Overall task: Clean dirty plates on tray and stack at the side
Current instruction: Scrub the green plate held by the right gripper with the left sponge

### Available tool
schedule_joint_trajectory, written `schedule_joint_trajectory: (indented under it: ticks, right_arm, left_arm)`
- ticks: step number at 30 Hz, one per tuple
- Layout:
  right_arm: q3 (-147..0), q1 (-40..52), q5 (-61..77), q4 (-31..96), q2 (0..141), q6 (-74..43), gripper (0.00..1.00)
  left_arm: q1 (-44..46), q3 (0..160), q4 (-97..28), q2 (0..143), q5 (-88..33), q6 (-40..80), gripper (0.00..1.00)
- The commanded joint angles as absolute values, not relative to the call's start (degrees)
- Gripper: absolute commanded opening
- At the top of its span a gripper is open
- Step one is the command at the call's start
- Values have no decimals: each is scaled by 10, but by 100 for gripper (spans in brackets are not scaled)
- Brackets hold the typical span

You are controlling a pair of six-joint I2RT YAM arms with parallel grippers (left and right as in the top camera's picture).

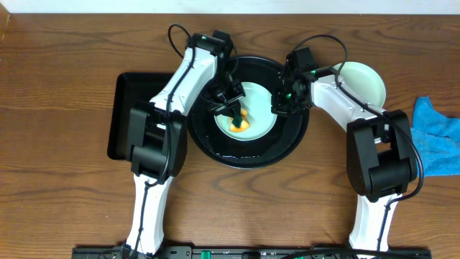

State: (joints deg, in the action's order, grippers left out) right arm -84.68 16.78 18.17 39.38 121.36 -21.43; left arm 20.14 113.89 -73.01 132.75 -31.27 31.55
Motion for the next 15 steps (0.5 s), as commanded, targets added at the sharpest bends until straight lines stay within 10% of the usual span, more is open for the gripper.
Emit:
schedule_joint_trajectory:
  ticks: [1,15]
  right_arm:
    - [-843,166,178,395,1213,-207,1]
    - [-843,166,178,396,1213,-207,1]
  left_arm:
    - [194,1135,-734,1327,-302,321,7]
    - [183,1067,-653,1328,-278,321,7]
